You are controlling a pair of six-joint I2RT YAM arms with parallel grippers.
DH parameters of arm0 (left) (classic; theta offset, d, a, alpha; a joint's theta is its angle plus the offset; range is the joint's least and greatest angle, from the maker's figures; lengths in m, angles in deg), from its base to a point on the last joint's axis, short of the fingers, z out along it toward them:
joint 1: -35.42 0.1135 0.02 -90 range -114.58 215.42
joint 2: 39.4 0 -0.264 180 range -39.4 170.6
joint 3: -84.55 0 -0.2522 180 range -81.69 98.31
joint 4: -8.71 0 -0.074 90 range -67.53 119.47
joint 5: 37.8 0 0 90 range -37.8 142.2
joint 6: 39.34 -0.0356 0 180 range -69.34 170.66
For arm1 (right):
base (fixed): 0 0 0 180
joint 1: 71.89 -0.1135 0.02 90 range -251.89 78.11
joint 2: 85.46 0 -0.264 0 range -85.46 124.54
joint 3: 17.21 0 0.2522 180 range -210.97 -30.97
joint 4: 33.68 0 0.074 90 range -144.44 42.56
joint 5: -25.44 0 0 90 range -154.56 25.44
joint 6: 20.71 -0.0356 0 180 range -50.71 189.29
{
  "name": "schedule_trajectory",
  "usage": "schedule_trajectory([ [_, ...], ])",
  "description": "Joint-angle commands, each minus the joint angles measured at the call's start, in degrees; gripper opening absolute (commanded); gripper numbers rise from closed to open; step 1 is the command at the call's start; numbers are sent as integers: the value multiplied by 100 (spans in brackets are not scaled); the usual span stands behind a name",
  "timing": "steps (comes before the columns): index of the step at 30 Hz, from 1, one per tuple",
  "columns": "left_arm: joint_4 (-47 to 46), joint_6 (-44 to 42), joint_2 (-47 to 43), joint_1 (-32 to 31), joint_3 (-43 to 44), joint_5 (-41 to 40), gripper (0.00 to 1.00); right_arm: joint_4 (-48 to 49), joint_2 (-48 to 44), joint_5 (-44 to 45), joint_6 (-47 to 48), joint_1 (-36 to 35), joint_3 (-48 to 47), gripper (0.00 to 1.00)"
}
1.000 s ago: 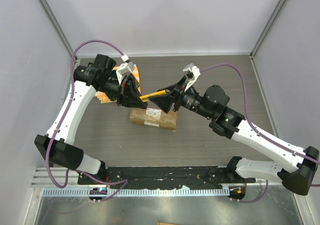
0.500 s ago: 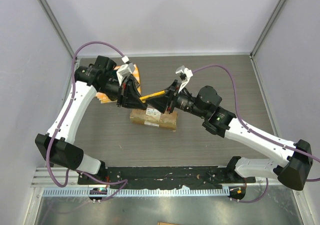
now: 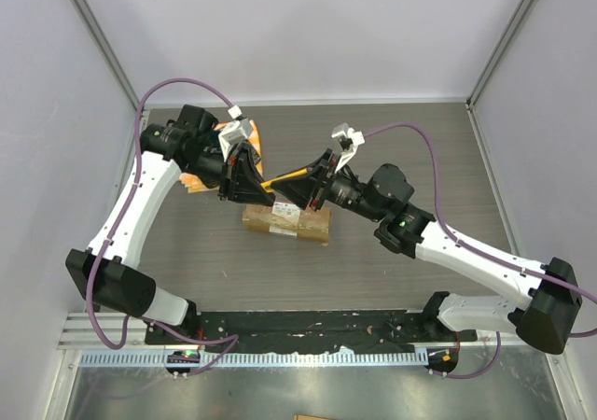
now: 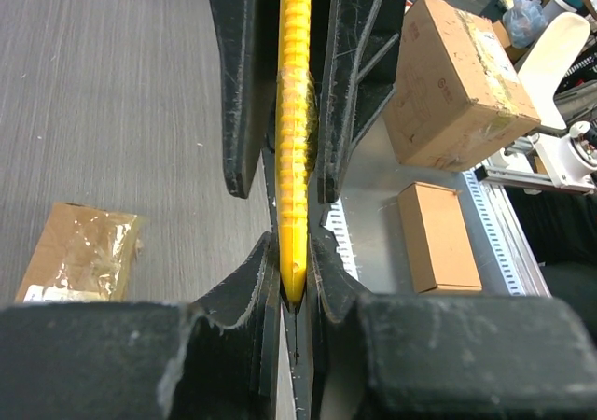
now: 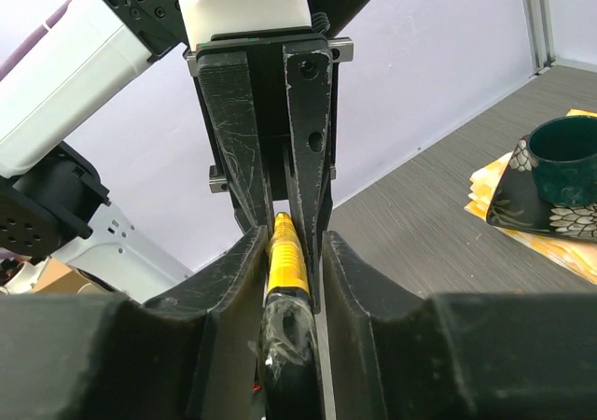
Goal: Unpack the express box
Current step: Pick up the knife at the center of the board.
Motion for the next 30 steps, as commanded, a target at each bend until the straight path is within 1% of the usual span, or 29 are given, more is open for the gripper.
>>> schedule_trajectory([
  [1, 1789, -109, -75, -37, 18, 106, 0, 597, 87, 64, -158, 0, 48, 31],
  [3, 1780, -127, -84, -37, -8, 97, 0, 685, 96, 72, -184, 0, 91, 25],
  [4, 1789, -127, -93, -37, -25, 97, 0, 703, 87, 90, -193, 0, 83, 20],
  [6, 1789, -145, -93, -37, -60, 88, 0, 738, 96, 125, -193, 0, 100, 14],
  [7, 1789, -162, -102, -45, -78, 45, 2, 755, 78, 134, -193, 0, 118, 9],
  [8, 1780, -162, -102, -45, -104, -8, 5, 773, 70, 160, -193, -8, 127, 8],
  [9, 1780, -171, -102, -45, -105, -87, 10, 765, 43, 213, -167, -8, 153, 6],
  [10, 1789, -232, -84, -45, -113, -183, 24, 721, 17, 248, -114, -8, 144, 4],
  [12, 1745, -303, -93, -37, -148, -684, 44, 204, -115, 449, 78, -8, -13, 2],
  [13, 1658, -294, -84, -37, -183, -912, 70, -338, -167, 520, 349, -8, -83, 1],
  [14, 1527, -120, -102, -28, -314, -1323, 82, -621, -307, 608, 509, -8, -215, 1],
  [15, 1160, -23, -119, -28, -403, -1570, 93, -903, -369, 870, 641, -8, -268, 1],
  [16, 947, 65, -137, -28, -499, -1808, 100, -1436, -448, 1011, 912, -8, -321, 1],
  [17, 675, 310, -215, -28, -770, -2289, 100, -1677, -597, 1169, 1010, -8, -365, 1],
  [18, 107, 399, -251, -28, -920, -2502, 100, -1853, -677, 1345, 1098, -8, -365, 1],
  [19, -177, 461, -295, -28, -1087, -2705, 100, -2185, -747, 1730, 1291, -8, -348, 1],
  [20, -711, 505, -356, -28, -1367, -2924, 100, -2328, -800, 1916, 1345, -8, -322, 1],
  [21, -1047, 680, -383, -28, -1509, -3344, 100, -2451, -896, 2049, 1397, 0, -295, 1],
  [22, -1363, 768, -400, -36, -1641, -3635, 100, -2618, -932, 2285, 1441, 0, -269, 1],
  [23, -1871, 787, -392, -37, -1843, -3847, 100, -2767, -967, 2366, 1494, 0, -216, 1],
  [24, -2102, 839, -374, -37, -1914, -4267, 100, -2812, -1011, 2436, 1495, 0, -190, 1],
  [26, -2699, 805, -348, -37, -2116, -4499, 100, -2927, -1020, 2621, 1538, 0, -128, 1],
  [28, -3017, 656, -339, -37, -2257, -4675, 100, -2988, -994, 2709, 1574, 0, -119, 1],
  [30, -3588, 603, -357, -45, -2503, -4780, 100, -3015, -950, 2814, 1635, 9, -119, 1],
])
